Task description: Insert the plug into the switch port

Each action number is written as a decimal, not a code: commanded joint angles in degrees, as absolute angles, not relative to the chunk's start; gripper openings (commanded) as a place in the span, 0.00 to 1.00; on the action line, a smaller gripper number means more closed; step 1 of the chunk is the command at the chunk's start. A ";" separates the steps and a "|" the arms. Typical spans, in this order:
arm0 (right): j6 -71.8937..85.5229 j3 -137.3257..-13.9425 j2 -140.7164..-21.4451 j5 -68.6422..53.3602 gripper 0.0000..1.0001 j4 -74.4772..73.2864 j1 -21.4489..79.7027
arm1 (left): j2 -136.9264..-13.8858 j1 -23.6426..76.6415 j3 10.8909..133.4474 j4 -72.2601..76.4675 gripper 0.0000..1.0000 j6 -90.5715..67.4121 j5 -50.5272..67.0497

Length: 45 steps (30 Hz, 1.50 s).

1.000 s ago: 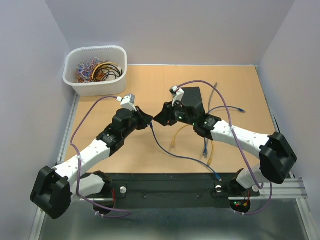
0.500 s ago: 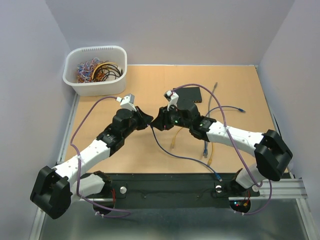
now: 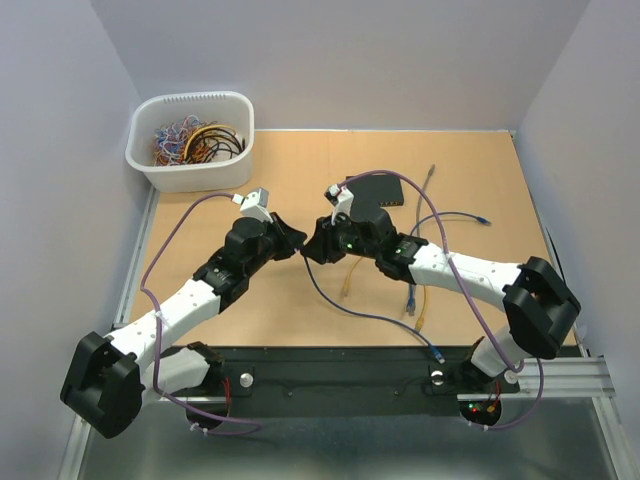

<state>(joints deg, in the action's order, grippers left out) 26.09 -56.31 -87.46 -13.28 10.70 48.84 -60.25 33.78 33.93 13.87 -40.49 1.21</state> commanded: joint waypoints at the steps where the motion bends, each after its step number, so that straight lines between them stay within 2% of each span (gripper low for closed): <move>1: 24.96 -57.04 -87.45 -12.13 0.38 12.66 49.39 | -58.89 34.10 35.16 15.91 0.00 -40.78 1.14; 20: 25.05 -57.04 -89.12 -11.69 0.36 12.74 49.75 | -58.27 34.01 34.45 16.70 0.00 -41.22 1.49; 25: 25.05 -57.39 -89.73 -11.69 0.32 12.74 49.92 | -58.18 34.10 34.28 16.79 0.00 -41.31 1.32; 31: 25.14 -57.57 -90.09 -11.51 0.25 12.74 50.01 | -58.10 34.01 34.10 16.70 0.00 -41.40 1.23; 35: 25.05 -57.31 -89.65 -11.08 0.14 12.75 50.01 | -57.92 34.10 34.01 16.35 0.00 -41.31 0.97; 36: 25.14 -57.13 -89.47 -10.90 0.09 12.83 50.01 | -58.01 34.01 34.10 16.26 0.00 -41.31 0.71; 42: 24.87 -56.51 -88.60 -10.46 0.03 12.83 50.01 | -58.62 34.01 33.49 15.21 0.00 -41.40 0.44; 45: 24.70 -55.90 -88.24 -10.37 0.01 12.75 50.01 | -58.97 33.84 33.31 14.16 0.11 -41.22 -2.10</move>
<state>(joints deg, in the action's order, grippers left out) 25.67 -56.31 -89.71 -11.79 10.85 49.58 -60.14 33.78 33.87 13.85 -41.21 0.49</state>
